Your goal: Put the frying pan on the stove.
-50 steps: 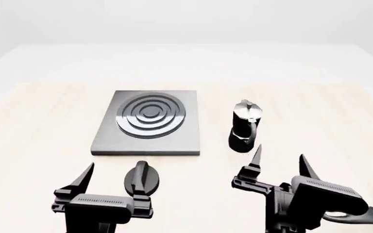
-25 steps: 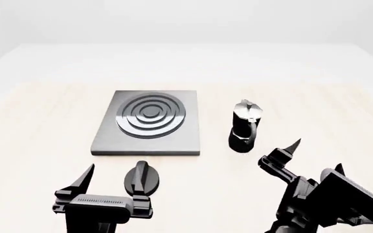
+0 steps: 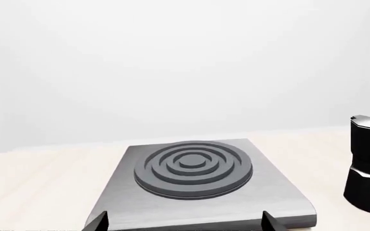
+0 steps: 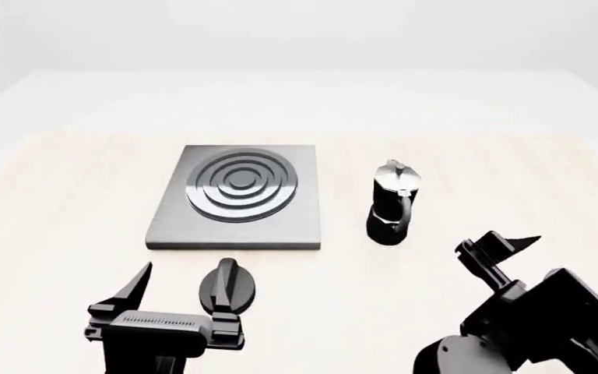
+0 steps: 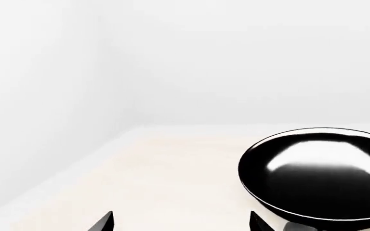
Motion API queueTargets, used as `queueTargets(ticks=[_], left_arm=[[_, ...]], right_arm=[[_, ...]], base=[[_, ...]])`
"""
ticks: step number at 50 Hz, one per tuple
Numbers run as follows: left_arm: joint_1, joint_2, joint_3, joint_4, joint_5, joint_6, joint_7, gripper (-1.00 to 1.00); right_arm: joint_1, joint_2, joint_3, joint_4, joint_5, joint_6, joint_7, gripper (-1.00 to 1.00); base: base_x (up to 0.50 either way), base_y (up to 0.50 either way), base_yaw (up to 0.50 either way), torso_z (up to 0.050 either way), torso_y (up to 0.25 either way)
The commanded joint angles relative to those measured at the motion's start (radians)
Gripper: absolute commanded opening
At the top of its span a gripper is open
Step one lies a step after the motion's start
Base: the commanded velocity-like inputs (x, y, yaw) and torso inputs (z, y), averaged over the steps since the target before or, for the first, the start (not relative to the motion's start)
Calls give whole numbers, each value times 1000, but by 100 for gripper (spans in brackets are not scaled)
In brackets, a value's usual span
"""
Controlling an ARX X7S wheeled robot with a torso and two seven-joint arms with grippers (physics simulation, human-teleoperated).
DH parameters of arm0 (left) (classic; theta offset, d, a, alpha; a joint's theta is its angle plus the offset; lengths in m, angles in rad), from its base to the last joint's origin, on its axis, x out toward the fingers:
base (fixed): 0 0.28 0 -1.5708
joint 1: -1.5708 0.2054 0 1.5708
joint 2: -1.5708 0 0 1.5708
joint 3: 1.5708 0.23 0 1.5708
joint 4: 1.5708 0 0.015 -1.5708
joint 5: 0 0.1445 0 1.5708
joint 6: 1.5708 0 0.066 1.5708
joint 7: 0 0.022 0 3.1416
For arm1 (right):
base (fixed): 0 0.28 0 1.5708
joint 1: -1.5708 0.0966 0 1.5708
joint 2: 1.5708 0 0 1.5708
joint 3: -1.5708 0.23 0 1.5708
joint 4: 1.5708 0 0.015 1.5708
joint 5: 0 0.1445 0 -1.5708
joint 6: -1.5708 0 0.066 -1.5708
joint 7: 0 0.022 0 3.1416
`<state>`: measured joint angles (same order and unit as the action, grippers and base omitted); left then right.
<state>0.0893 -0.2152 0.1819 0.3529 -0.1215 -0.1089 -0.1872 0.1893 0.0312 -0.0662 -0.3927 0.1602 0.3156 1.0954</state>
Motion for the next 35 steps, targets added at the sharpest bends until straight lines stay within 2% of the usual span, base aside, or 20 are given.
queueTargets(ticks=[1,24,35], left_arm=[[4,-9,8,-6,-10,11,-11,100],[0,-23,24,-17,-22,21,-29,100],[1,-26,32,-26,-16,28,-42,100]], right_arm=[[11,6,8,-2,4,-1,127,100],[35,12,28,16,17,47,292,100],[86,10,12,132,-27,11,372,100]], base=[[0,0,0,0,0],[0,0,0,0,0],[0,0,0,0,0]])
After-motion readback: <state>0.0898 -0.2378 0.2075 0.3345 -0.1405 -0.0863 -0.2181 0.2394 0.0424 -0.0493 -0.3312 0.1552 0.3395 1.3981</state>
